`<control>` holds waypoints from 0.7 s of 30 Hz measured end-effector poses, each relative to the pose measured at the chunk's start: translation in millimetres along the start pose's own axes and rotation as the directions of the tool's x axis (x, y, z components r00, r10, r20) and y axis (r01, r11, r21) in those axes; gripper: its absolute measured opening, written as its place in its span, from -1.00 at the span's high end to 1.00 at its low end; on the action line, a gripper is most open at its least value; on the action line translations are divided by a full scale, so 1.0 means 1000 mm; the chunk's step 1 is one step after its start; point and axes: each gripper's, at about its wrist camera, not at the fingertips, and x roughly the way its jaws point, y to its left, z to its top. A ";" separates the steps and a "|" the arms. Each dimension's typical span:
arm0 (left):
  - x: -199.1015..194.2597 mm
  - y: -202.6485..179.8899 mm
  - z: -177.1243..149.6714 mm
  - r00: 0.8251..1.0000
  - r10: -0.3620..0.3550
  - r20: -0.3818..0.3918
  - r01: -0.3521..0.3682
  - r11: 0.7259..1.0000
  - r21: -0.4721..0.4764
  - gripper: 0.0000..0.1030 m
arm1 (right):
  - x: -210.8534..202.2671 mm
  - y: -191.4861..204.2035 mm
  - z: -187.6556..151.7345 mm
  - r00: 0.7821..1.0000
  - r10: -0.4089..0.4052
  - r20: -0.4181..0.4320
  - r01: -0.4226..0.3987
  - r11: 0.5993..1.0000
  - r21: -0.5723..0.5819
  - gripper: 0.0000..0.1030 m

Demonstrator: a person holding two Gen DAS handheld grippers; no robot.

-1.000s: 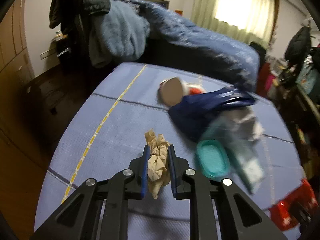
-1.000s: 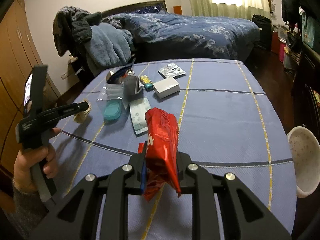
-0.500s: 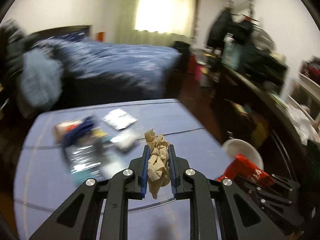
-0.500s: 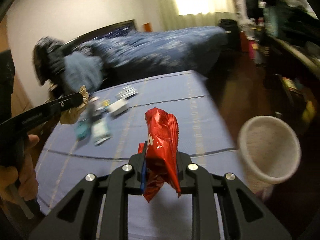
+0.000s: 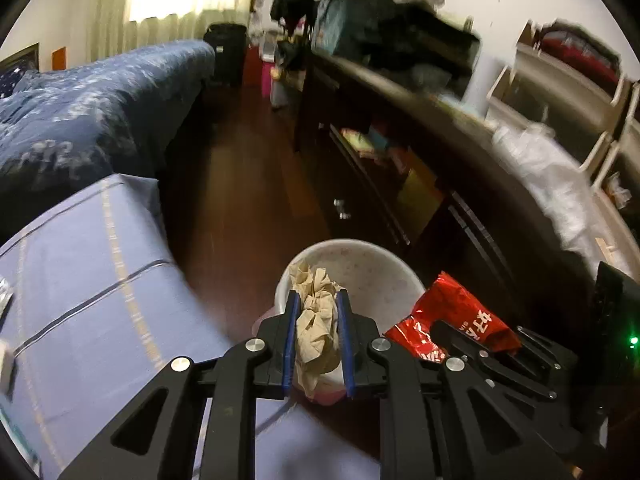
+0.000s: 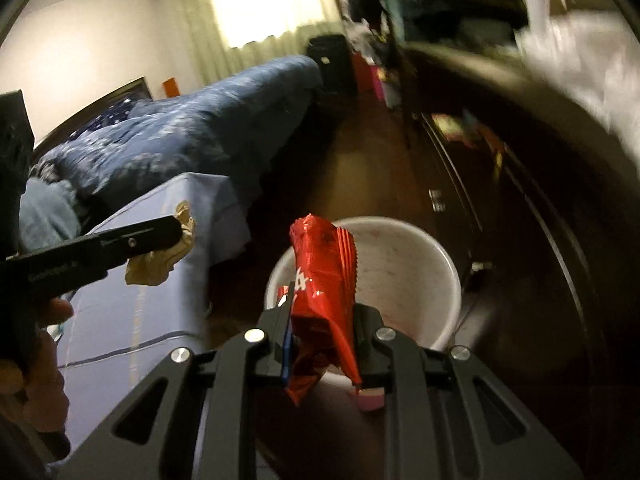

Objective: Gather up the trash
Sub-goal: 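Carry both items to the white wastebasket and open both tools to drop them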

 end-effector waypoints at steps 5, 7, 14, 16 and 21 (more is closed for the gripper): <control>0.050 -0.011 0.008 0.994 -0.038 -0.104 0.035 0.999 -0.027 0.64 | 0.035 -0.032 -0.003 0.998 0.006 -0.055 -0.001 0.997 0.081 0.60; 0.063 -0.015 0.009 0.991 -0.034 -0.129 0.031 0.999 -0.026 0.64 | 0.044 -0.037 -0.005 0.998 0.009 -0.069 -0.002 0.996 0.093 0.60; 0.093 -0.021 0.013 0.981 0.024 -0.192 -0.024 1.000 -0.002 0.58 | 0.073 -0.042 0.000 0.994 -0.033 -0.102 0.043 0.995 0.092 0.55; 0.098 -0.021 0.014 0.979 0.035 -0.203 -0.038 0.999 -0.007 0.57 | 0.080 -0.041 0.002 0.993 -0.035 -0.108 0.046 0.994 0.098 0.54; 0.111 -0.018 0.015 0.974 0.040 -0.221 -0.045 0.999 -0.016 0.47 | 0.084 -0.042 0.003 0.993 -0.056 -0.106 0.066 0.993 0.099 0.37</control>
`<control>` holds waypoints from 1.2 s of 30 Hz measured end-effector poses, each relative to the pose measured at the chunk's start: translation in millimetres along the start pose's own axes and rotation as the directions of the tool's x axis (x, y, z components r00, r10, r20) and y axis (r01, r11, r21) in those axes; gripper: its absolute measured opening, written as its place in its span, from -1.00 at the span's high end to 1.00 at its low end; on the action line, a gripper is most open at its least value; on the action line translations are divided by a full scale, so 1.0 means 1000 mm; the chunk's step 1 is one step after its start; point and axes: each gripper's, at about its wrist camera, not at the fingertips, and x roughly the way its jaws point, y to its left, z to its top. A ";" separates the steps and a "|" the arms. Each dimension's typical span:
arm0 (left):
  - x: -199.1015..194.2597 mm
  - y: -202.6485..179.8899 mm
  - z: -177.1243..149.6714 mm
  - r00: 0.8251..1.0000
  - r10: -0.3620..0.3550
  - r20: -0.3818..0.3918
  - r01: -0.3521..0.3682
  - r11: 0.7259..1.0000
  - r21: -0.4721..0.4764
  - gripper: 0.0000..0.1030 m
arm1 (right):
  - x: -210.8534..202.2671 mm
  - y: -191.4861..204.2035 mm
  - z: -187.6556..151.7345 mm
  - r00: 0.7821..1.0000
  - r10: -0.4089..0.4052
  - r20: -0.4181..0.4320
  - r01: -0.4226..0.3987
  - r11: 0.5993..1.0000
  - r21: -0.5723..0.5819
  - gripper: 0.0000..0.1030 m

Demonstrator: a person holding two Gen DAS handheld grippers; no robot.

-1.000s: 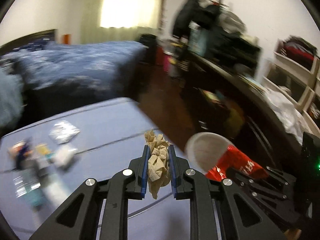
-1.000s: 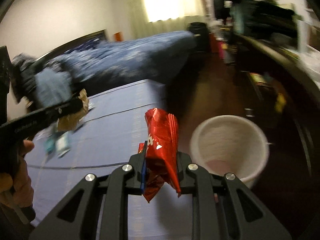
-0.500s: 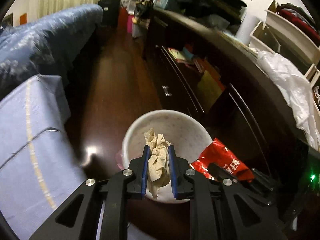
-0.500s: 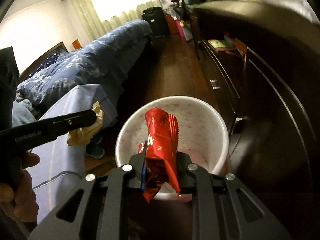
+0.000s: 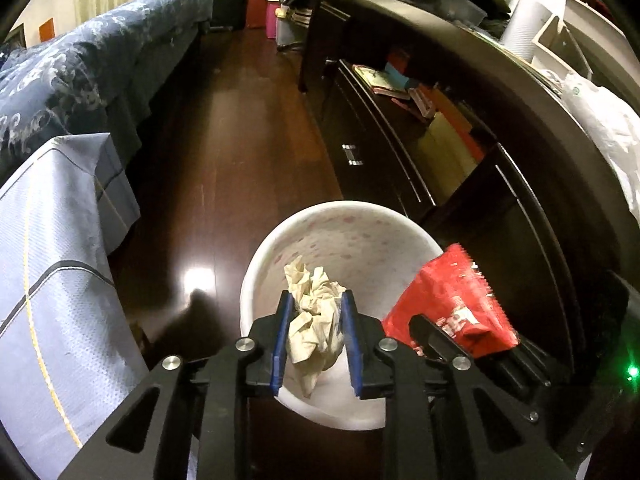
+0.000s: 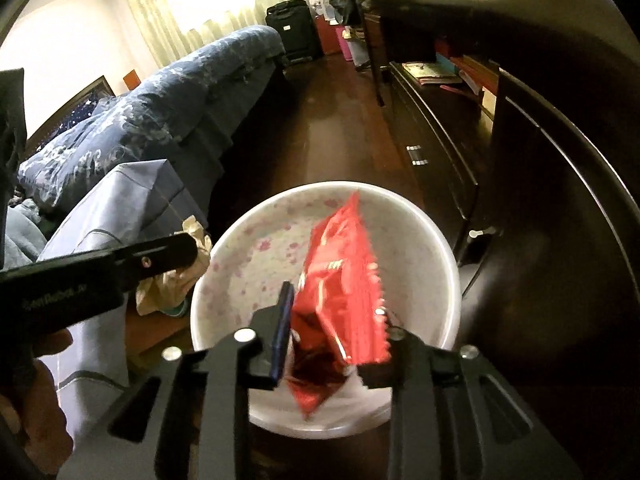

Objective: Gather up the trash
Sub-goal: 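Carry both items to the white wastebasket and open both tools to drop them, then grasp the clear plastic bag with the left tool while the right tool grasps the wet-wipe packet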

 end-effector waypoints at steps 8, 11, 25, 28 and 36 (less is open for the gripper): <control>-0.006 0.006 0.002 0.999 -0.041 0.026 0.041 0.999 -0.027 -0.26 | -0.007 -0.005 0.001 1.000 -0.024 0.018 0.024 1.000 0.020 0.08; -0.014 0.010 0.004 0.996 -0.073 0.050 0.075 0.996 -0.041 -0.50 | -0.018 -0.005 0.001 0.998 -0.045 0.044 0.044 0.999 0.022 -0.01; -0.105 0.040 -0.034 0.972 0.157 0.173 -0.148 0.987 -0.062 -0.76 | -0.099 0.047 -0.019 0.981 -0.085 0.171 0.103 0.990 -0.095 -0.75; -0.150 0.062 -0.063 0.916 0.305 0.261 -0.292 0.952 -0.090 -0.87 | -0.117 0.073 -0.025 0.980 -0.041 0.195 0.069 0.988 -0.140 -0.86; -0.241 0.164 -0.150 0.722 0.649 0.239 -0.543 0.746 -0.385 -0.93 | -0.134 0.179 -0.051 0.974 0.195 0.118 -0.147 0.932 -0.330 -0.90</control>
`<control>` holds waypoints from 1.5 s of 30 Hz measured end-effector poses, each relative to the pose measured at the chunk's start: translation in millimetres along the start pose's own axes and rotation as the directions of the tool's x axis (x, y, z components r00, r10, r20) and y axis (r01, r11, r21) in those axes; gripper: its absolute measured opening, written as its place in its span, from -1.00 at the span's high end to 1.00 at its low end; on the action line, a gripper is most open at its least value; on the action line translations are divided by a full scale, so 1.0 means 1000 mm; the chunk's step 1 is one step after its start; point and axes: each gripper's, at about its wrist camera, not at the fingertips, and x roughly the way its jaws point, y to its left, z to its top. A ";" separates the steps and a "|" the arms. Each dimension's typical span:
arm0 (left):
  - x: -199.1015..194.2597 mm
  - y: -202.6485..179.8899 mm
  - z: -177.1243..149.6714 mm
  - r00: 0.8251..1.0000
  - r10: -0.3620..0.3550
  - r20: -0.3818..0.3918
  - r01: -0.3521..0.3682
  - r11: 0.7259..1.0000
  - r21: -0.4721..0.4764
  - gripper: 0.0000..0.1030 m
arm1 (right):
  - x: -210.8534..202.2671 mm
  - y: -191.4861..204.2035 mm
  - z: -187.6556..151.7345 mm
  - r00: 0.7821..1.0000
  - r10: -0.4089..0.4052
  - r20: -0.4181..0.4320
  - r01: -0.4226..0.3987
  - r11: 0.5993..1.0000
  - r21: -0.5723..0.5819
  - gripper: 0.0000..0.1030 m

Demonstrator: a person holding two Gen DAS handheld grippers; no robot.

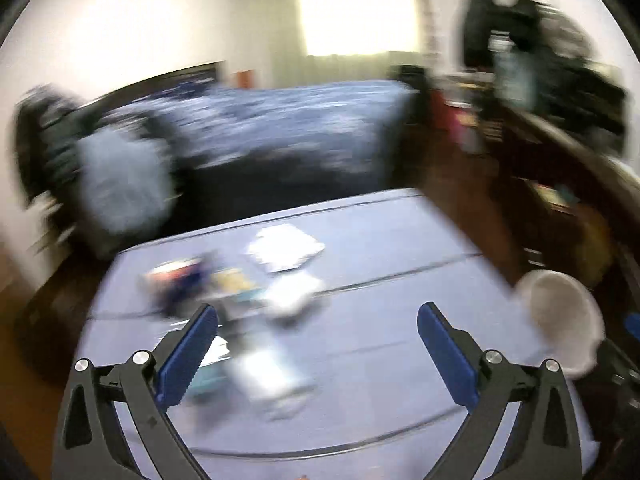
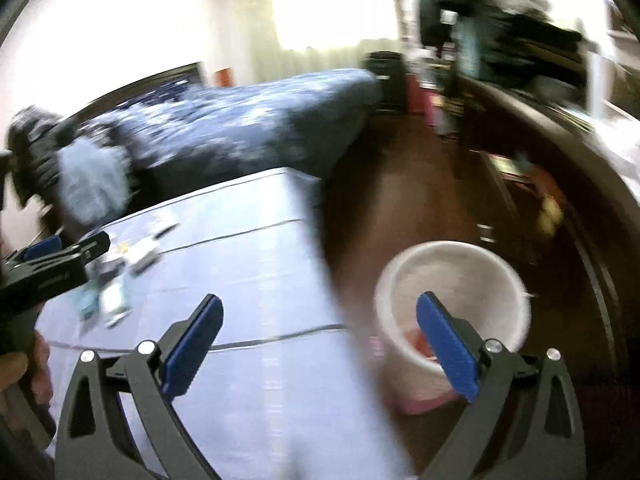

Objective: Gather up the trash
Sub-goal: 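Grasp the clear plastic bag with the left tool while the right tool grasps the wet-wipe packet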

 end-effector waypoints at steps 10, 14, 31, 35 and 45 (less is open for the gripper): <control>0.074 0.064 -0.033 0.977 0.109 -0.185 -0.125 0.989 -0.077 -0.92 | 0.026 0.116 0.011 0.987 0.156 -0.051 -0.162 0.970 -0.180 -0.89; 0.085 0.076 -0.039 0.979 0.039 -0.198 -0.069 0.987 -0.144 -0.15 | 0.037 0.134 0.013 0.985 0.158 -0.072 -0.169 0.965 -0.199 -0.89; 0.015 0.196 -0.050 0.931 -0.327 0.159 0.361 0.774 -0.521 0.52 | 0.055 0.196 0.004 0.961 0.233 -0.147 -0.264 0.933 -0.245 -0.89; 0.006 0.209 -0.055 0.880 -0.421 0.219 0.469 0.697 -0.542 0.52 | 0.056 0.211 0.000 0.955 0.250 -0.161 -0.286 0.920 -0.267 -0.89; -0.023 0.216 -0.055 0.918 -0.317 0.240 0.397 0.772 -0.496 0.52 | 0.093 0.235 -0.002 0.974 0.135 -0.184 -0.195 0.909 -0.368 -0.89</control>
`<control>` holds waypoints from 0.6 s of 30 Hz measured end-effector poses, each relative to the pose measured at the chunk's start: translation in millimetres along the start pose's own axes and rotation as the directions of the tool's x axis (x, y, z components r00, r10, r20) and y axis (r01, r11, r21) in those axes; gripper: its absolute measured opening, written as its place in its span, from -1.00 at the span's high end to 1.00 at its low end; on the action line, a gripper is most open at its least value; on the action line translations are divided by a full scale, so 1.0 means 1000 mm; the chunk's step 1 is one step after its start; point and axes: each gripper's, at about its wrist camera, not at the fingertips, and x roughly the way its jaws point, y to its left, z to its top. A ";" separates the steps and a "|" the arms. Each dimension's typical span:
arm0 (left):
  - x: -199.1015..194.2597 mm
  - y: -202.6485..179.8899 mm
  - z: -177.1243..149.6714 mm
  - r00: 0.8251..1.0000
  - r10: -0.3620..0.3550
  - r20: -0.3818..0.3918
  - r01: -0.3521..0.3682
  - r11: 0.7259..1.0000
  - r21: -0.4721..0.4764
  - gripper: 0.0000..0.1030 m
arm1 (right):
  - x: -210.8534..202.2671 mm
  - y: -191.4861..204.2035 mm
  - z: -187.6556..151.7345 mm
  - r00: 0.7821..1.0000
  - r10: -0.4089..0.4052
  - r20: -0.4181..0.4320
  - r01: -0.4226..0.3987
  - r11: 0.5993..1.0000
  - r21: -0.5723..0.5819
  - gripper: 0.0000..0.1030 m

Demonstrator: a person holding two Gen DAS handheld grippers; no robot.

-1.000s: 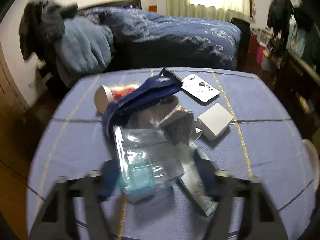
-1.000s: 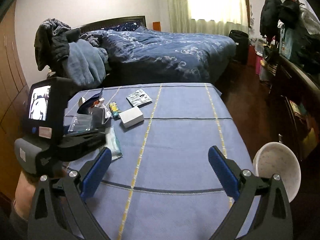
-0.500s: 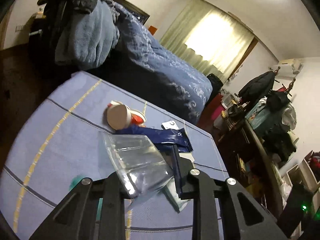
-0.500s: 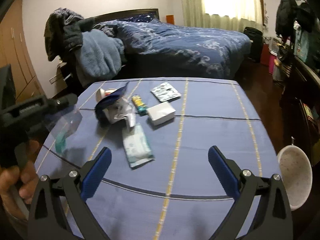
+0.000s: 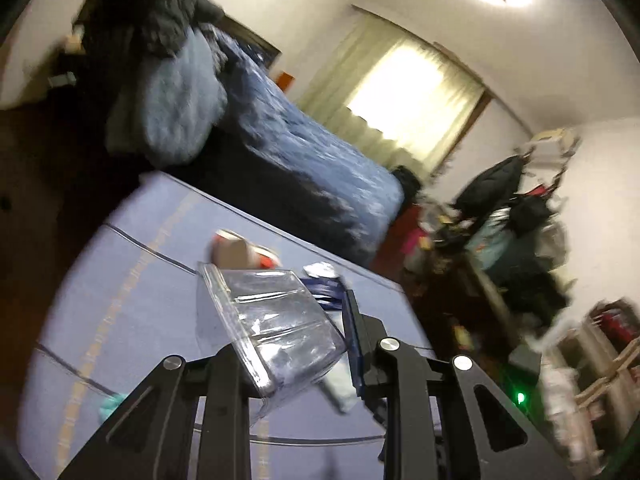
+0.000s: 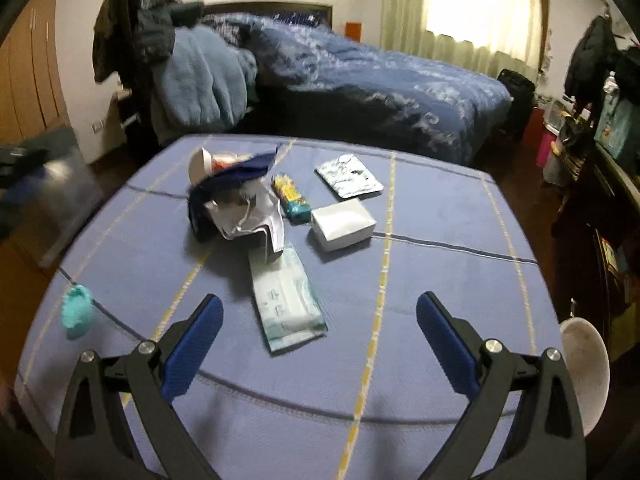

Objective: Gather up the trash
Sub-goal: 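Grasp the clear plastic bag with the left tool while the right tool grasps the wet-wipe packet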

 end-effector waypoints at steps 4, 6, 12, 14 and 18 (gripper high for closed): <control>-0.006 0.000 -0.002 0.997 0.081 0.021 -0.082 0.995 0.049 0.52 | 0.042 0.002 0.004 0.994 0.020 -0.103 -0.020 1.000 -0.001 -0.89; -0.005 0.000 -0.002 0.994 0.107 0.022 -0.108 0.992 0.071 0.52 | 0.061 0.002 0.004 0.987 0.038 -0.154 -0.037 0.999 0.011 -0.84; 0.000 -0.003 -0.006 0.987 0.160 0.026 -0.162 0.978 0.130 0.51 | 0.058 0.005 0.005 0.987 0.089 -0.137 -0.090 0.996 -0.004 0.12; 0.001 -0.005 -0.008 0.988 0.155 0.020 -0.157 0.979 0.132 0.51 | 0.053 0.003 0.001 0.986 0.104 -0.133 -0.105 0.994 -0.001 0.18; 0.002 -0.014 -0.013 0.987 0.162 0.018 -0.162 0.973 0.166 0.51 | 0.036 -0.011 -0.008 0.987 0.121 -0.109 -0.118 0.992 0.037 0.18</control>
